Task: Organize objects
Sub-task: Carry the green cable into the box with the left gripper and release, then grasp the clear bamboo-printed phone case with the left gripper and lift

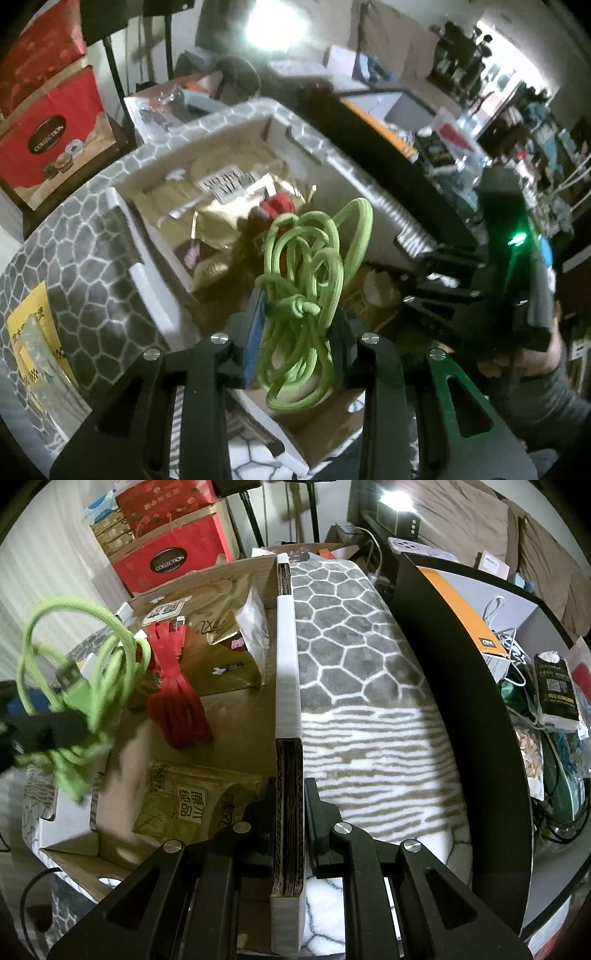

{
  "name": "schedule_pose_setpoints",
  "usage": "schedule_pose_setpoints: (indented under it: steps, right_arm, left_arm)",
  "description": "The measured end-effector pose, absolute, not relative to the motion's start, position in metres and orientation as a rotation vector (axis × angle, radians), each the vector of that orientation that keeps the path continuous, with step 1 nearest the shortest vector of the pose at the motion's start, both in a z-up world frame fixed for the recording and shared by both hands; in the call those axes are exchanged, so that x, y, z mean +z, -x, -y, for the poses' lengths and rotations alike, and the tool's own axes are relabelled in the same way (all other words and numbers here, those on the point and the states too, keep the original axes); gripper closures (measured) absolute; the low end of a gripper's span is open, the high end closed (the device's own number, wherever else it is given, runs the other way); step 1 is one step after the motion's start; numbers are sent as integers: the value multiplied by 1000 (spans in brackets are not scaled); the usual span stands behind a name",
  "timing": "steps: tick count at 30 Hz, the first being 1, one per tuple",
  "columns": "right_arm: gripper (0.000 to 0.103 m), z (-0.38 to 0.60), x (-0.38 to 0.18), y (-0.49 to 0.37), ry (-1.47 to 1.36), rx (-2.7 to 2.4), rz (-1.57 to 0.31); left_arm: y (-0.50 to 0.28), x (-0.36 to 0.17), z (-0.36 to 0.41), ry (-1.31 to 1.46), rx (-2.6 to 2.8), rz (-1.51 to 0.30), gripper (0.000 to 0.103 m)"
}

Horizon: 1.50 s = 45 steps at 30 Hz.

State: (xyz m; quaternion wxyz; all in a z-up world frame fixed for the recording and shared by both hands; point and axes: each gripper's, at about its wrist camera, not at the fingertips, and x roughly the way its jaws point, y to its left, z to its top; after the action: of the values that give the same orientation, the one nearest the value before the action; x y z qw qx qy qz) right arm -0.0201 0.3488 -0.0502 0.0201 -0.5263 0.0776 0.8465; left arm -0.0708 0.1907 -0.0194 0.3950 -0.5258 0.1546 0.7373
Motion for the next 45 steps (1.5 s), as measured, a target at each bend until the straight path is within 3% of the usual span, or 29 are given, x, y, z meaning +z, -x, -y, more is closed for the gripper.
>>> schedule_pose_setpoints:
  steps: [5,12,14,16,19,20,22,30,36,45]
  right_arm:
    - [91,-349,-50,20,1632,2626,-242]
    - [91,-349,-50,20,1633,2626,-245]
    - [91,-349,-50,20,1632,2626,-247]
    - [91,-349,-50,20,1632,2625,-246]
    - [90,-349,-50,20,1632,2626,-242]
    - [90,-349,-49,20,1632,2626,-240]
    - [90,-349,-49,20,1632,2626,-243]
    - [90,-348,-49,20,1632,2626,-241]
    - [90,-348,-50,20,1632,2626,-240]
    - [90,-348,-50,20,1631,2626,-240]
  left_arm:
    - [63,-39,-207,1346,1858,-543,69]
    - [68,-48,-205,1388,1857,-571,67]
    - [67,-42,-203,1384,1862,-575,62]
    - [64,-34,-200,1365,1870,-578,48]
    - [57,-15,-194,1310,1892,-574,42]
    - [56,-7,-190,1295,1902,-561,41]
    - [57,5,-181,1276,1928,-517,29]
    - [84,32,-119,1257,2120,-321,10]
    - [105,32,-59,1301,2248,-151,3]
    - [123,2,10,1452,2449,-127,0]
